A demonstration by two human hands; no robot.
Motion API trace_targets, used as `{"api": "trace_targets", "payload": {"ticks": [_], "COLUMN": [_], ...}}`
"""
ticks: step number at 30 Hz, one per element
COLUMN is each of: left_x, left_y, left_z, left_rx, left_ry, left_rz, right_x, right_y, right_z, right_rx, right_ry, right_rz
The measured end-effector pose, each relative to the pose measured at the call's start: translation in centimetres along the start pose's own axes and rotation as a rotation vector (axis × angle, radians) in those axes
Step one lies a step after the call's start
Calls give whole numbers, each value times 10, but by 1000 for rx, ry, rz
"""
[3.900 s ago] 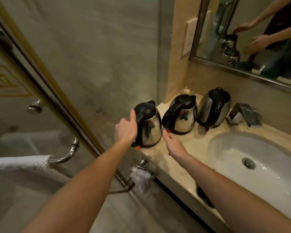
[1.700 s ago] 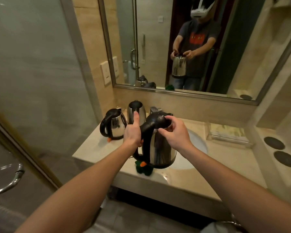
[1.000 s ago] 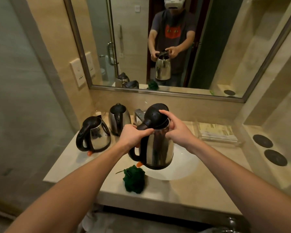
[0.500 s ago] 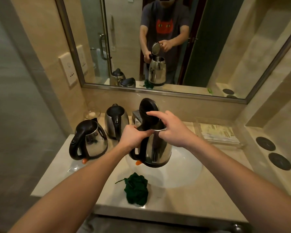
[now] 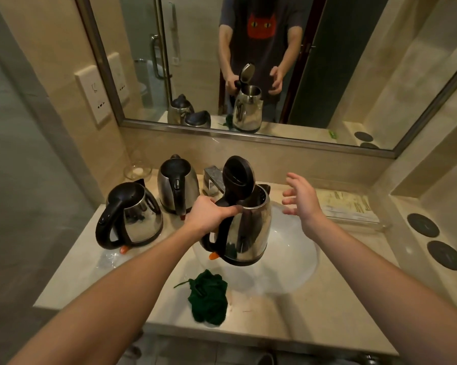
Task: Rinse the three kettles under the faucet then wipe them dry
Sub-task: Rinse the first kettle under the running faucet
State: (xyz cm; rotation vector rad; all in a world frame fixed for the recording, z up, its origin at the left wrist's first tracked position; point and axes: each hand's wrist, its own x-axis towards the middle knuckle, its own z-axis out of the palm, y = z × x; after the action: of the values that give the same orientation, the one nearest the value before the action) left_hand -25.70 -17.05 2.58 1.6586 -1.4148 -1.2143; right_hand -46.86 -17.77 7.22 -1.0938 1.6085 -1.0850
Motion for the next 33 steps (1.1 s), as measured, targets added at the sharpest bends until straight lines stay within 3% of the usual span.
{"api": "trace_targets", "payload": {"ticks": [3, 7, 14, 21, 25, 33], "left_x": [7, 18, 36, 48, 60, 88], "left_y": [-1, -3, -19, -54, -70, -91], "left_z": [8, 22, 46, 58, 62, 57], "left_rx": [-2, -31, -122, -258, -288, -339], "left_ry": [0, 35, 112, 41, 47, 62], "left_rz": [-21, -62, -203, -425, -460, -470], "right_x": [25, 56, 102, 137, 155, 192], "right_y": [16, 33, 62, 99, 111, 115], "right_z": [1, 12, 29, 46, 58, 91], "right_rx": [50, 121, 183, 45, -21, -157], "right_ry": [-68, -192, -312, -445, -501, -605], "right_rz": [190, 271, 307, 330, 376, 232]}}
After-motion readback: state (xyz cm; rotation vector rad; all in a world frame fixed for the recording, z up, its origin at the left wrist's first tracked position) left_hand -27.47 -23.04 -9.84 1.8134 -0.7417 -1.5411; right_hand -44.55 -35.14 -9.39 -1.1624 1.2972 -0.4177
